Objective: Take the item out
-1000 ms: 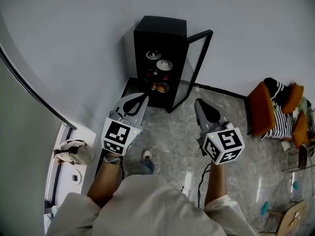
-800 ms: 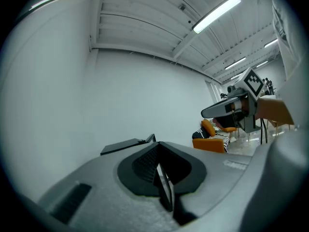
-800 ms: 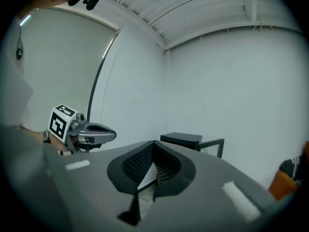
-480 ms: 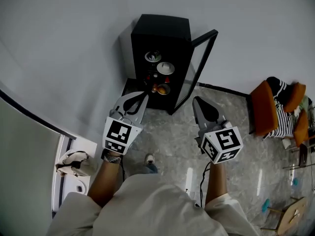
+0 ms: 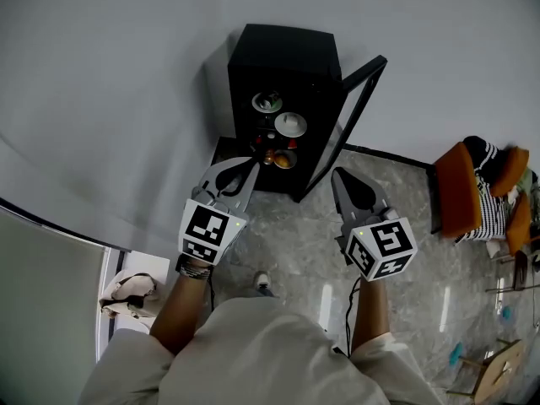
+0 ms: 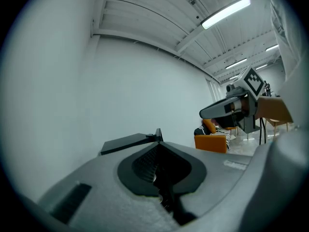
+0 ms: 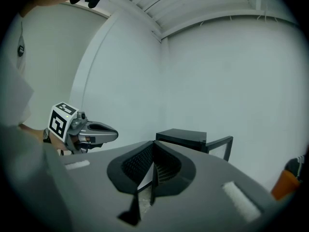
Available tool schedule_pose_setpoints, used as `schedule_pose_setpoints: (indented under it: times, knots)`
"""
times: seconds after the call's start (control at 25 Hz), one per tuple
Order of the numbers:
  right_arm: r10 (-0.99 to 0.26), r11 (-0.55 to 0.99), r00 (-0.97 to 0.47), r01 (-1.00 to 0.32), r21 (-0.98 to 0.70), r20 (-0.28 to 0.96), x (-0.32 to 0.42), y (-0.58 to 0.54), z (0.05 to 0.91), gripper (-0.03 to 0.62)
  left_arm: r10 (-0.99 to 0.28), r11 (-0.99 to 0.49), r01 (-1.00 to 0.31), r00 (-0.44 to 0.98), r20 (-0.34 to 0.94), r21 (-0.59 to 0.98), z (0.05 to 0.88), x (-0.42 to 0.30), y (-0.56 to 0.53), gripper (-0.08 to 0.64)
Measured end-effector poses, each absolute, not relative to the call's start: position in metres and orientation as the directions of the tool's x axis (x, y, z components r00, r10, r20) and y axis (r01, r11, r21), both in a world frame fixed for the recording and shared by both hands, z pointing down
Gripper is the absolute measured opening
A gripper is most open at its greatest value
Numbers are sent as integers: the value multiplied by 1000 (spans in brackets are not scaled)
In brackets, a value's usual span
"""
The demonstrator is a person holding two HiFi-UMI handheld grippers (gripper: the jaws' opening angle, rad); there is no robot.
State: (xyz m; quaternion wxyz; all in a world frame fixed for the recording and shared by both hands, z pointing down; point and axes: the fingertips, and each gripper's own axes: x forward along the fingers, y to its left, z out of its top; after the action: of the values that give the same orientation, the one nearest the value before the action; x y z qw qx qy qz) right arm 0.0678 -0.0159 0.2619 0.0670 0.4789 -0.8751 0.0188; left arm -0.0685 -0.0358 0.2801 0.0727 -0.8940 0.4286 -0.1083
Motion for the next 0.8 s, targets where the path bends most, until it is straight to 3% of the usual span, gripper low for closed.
schedule_pose_setpoints:
  times: [0.8]
  knots:
    - [-869, 474, -456, -879, 58, 192, 52, -157, 295, 6, -751, -661, -724, 633, 188, -200, 327, -75, -161, 5]
